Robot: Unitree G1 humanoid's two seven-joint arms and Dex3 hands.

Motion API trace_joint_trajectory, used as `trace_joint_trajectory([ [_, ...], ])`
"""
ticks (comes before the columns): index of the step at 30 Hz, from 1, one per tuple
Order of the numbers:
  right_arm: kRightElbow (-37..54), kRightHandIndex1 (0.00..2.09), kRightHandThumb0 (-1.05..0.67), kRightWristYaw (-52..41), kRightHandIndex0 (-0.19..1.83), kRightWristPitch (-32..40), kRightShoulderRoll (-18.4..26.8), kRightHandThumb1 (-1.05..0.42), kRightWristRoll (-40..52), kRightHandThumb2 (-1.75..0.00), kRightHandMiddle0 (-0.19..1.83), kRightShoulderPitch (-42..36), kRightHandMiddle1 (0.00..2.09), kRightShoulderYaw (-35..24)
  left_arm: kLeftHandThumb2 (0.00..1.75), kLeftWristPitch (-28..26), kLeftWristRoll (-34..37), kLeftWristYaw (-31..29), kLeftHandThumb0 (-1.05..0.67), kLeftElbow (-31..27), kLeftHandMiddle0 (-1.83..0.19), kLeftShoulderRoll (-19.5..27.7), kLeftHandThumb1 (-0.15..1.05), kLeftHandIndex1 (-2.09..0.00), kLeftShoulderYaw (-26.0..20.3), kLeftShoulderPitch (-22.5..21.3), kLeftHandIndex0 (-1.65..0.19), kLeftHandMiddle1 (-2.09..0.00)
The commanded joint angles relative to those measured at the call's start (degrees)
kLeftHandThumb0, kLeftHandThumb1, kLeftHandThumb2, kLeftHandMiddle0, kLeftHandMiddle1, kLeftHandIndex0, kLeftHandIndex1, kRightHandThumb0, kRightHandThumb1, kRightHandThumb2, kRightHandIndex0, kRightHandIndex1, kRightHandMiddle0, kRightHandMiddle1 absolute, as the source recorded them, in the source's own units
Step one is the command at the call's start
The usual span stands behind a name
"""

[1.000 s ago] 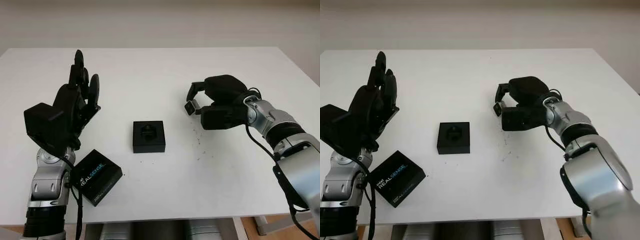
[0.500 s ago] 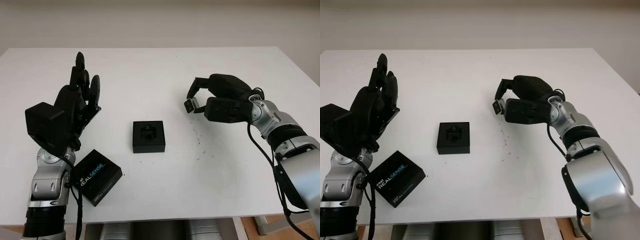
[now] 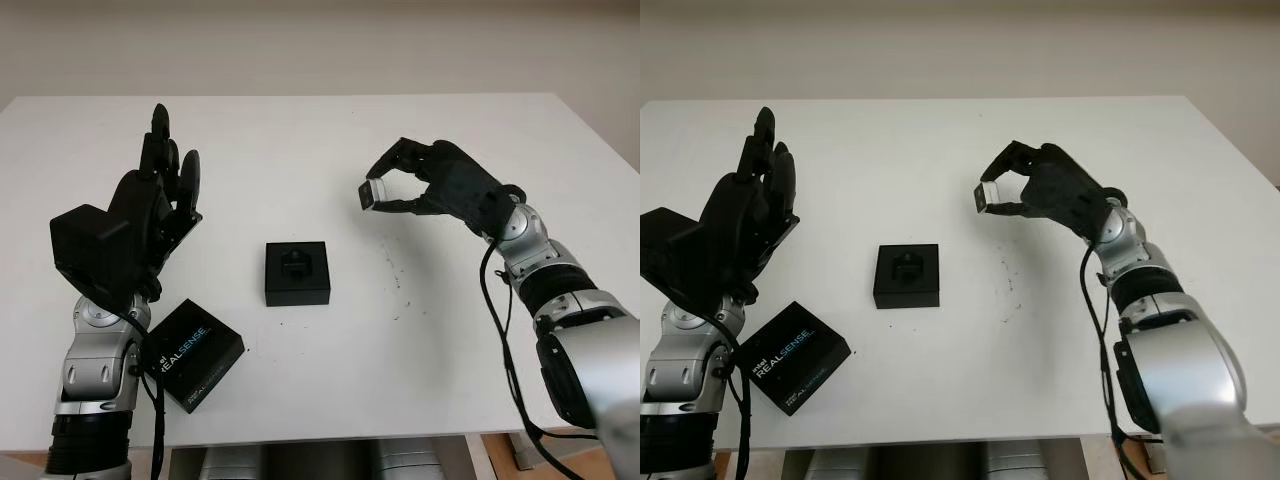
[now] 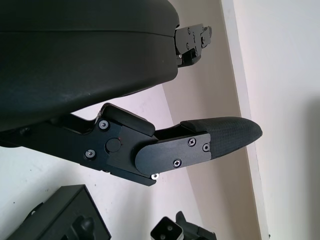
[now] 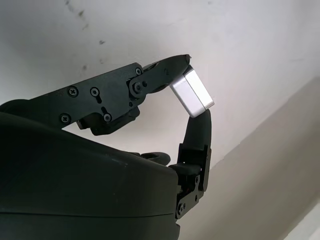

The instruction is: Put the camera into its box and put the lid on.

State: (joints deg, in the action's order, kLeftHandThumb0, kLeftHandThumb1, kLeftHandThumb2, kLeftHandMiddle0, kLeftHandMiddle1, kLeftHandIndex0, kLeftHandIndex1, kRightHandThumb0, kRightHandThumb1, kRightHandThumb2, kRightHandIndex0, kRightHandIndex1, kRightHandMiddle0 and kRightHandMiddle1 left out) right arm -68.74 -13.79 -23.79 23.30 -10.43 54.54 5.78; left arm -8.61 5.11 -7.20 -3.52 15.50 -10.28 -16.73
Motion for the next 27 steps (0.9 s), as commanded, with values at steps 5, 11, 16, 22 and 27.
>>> trace_joint_trajectory([
  [5,6.46,0.03,-0.41,-5.19,0.16,3.17,-2.18,-1.05,6.28,-0.07,0.17,-3.69,1.6,-4.5,0.65,-0.13,0.3,-0.27,-0.82,-0.52,0.19,0.4,1.05,0.0,-0.19,-0.37,0.19,0.0],
  [11,15.54,0.03,-0.44,-8.94,0.12,5.05,-5.67,-1.04,12.95,-0.07,0.2,-10.31,1.62,-7.96,0.66,0.37,-0.09,-0.45,-0.82,-0.09,0.19,0.77,1.05,0.0,-0.08,-0.47,0.19,0.0],
  [16,24.47,0.04,-0.46,-11.2,0.13,9.6,-8.7,-1.03,17.27,-0.05,0.24,-15.67,1.62,-9.04,0.66,0.3,-0.18,-0.53,-0.82,-0.09,0.19,0.82,1.05,0.0,-0.12,-0.54,0.19,0.0],
  [22,35.09,0.05,-0.49,-12.54,0.13,14.35,-11.87,-1.02,18.91,-0.05,0.27,-21.97,1.63,-7.73,0.66,0.18,0.02,-0.62,-0.83,-0.21,0.19,0.79,1.05,0.0,-0.23,-0.54,0.19,0.0],
  [27,38.47,0.05,-0.49,-12.79,0.13,17.39,-13.47,-1.01,19.18,-0.05,0.29,-23.76,1.63,-7.07,0.65,0.12,0.06,-0.56,-0.83,-0.25,0.19,0.77,1.05,0.0,-0.32,-0.55,0.19,0.0],
])
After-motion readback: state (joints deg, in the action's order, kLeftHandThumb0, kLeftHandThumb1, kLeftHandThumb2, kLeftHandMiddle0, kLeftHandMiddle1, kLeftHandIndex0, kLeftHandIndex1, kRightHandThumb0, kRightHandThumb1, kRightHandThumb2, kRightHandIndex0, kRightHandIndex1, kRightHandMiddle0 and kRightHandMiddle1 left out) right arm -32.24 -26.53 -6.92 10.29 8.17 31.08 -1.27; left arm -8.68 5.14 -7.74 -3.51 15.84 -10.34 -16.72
